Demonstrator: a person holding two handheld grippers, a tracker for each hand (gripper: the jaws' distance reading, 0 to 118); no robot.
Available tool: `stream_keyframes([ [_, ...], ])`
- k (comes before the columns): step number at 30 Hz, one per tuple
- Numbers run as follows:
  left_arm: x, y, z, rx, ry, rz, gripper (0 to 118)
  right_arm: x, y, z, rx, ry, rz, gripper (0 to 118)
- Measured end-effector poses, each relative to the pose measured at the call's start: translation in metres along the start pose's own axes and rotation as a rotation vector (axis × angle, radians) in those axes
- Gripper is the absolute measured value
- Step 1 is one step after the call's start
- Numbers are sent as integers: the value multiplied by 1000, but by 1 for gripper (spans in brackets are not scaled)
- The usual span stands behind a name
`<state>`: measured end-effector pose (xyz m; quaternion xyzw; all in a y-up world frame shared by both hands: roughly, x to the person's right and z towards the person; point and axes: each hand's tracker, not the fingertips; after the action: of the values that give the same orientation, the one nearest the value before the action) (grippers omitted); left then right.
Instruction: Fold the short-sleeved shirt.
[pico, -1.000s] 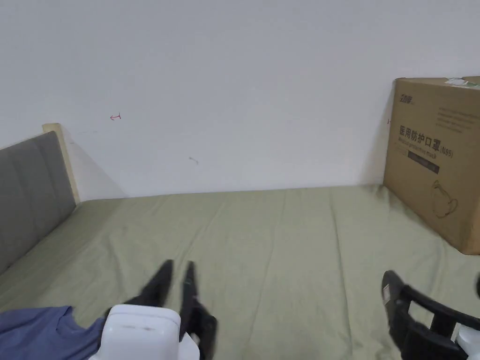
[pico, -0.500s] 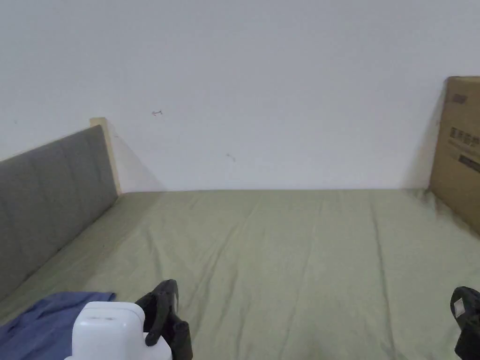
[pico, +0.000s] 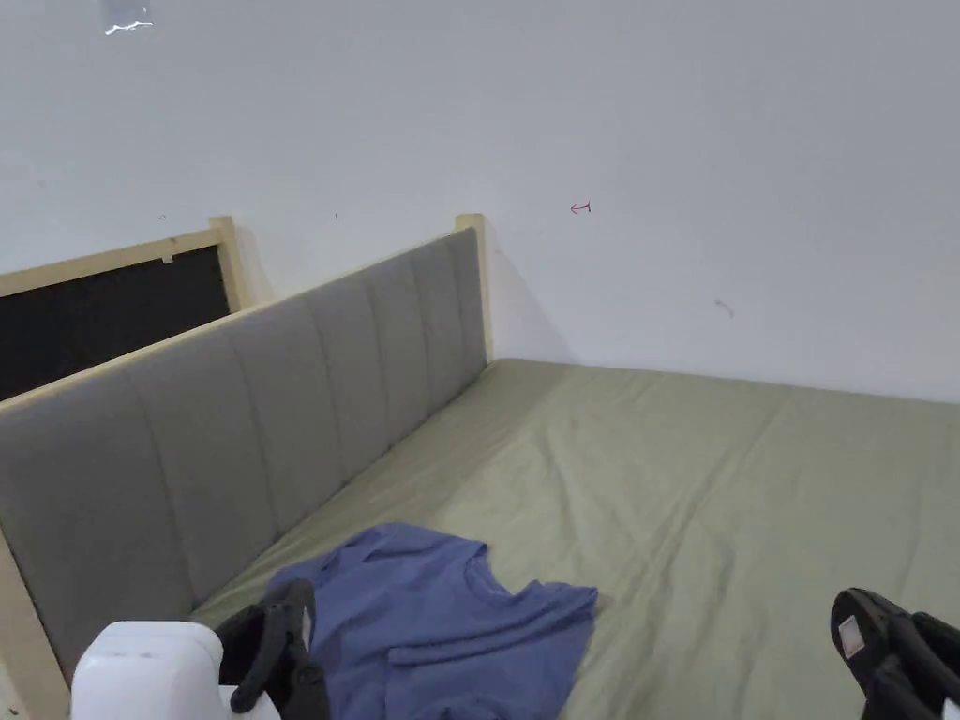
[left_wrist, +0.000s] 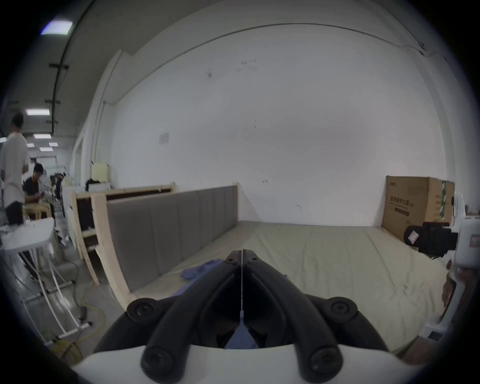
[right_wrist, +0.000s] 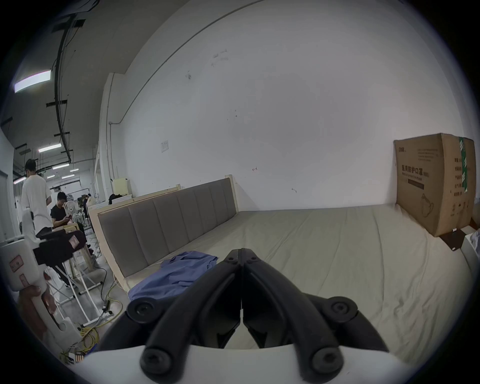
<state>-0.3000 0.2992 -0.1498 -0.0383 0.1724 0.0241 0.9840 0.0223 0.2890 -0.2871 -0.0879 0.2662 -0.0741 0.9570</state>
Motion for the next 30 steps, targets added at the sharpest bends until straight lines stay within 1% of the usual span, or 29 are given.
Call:
stream_keyframes([
  [2, -2, 5, -30, -45, -15, 46, 0, 10, 1, 4, 3, -25, -11, 0],
  [3, -5, 9, -57, -81, -15, 74, 0, 18, -1, 9, 8, -56, -13, 0],
  [5, -15, 9, -129, -281, -95, 61, 0, 31, -2, 17, 7, -116, -11, 0],
  [7, -17, -12, -210, -587, -229, -28, 1, 46, -5, 26, -14, -168, 7, 0],
  [9, -10, -47, -257, -743, -271, -94, 1, 58, -8, 31, -33, -221, 26, 0],
  [10, -6, -66, -275, -796, -293, -104, 5, 65, -10, 32, -44, -241, 32, 0],
  [11, -3, -81, -289, -830, -294, -95, 26, 71, -12, 32, -54, -258, 36, 0],
  [12, 0, -96, -301, -845, -283, -79, 69, 77, -14, 31, -68, -280, 34, 0],
  [13, 5, -114, -313, -889, -298, -66, 118, 84, -16, 29, -82, -300, 21, 0],
  [14, 8, -126, -320, -930, -307, -57, 112, 87, -18, 28, -89, -311, 11, 0],
  [15, 10, -136, -327, -898, -333, -39, 106, 94, -22, 26, -99, -324, -9, 0],
  [16, 16, -148, -335, -917, -338, -26, 108, 99, -25, 23, -109, -333, -33, 0],
  [18, 24, -163, -336, -1007, -341, -47, 110, 105, -30, 15, -130, -342, -76, 0],
  [20, 34, -179, -341, -1032, -354, -90, 110, 110, -36, 7, -153, -340, -104, 0],
  [21, 39, -187, -342, -1055, -339, -132, 110, 112, -38, 2, -166, -335, -111, 0],
  [23, 45, -206, -349, -1136, -326, -275, 117, 114, -43, -5, -189, -317, -113, 0],
  [24, 51, -208, -345, -1055, -332, -315, 117, 114, -44, -9, -197, -311, -108, 0],
  [25, 51, -205, -339, -1008, -301, -318, 117, 113, -45, -11, -202, -308, -102, 0],
  [27, 44, -212, -328, -936, -302, -262, 117, 111, -43, -10, -198, -302, -102, 0],
  [28, 40, -215, -324, -901, -324, -257, 117, 111, -44, -10, -189, -296, -113, 0],
  [29, 36, -215, -323, -881, -336, -220, 117, 111, -45, -10, -186, -292, -122, 0],
  [30, 29, -214, -324, -913, -324, -204, 117, 112, -46, -10, -188, -288, -129, 0],
])
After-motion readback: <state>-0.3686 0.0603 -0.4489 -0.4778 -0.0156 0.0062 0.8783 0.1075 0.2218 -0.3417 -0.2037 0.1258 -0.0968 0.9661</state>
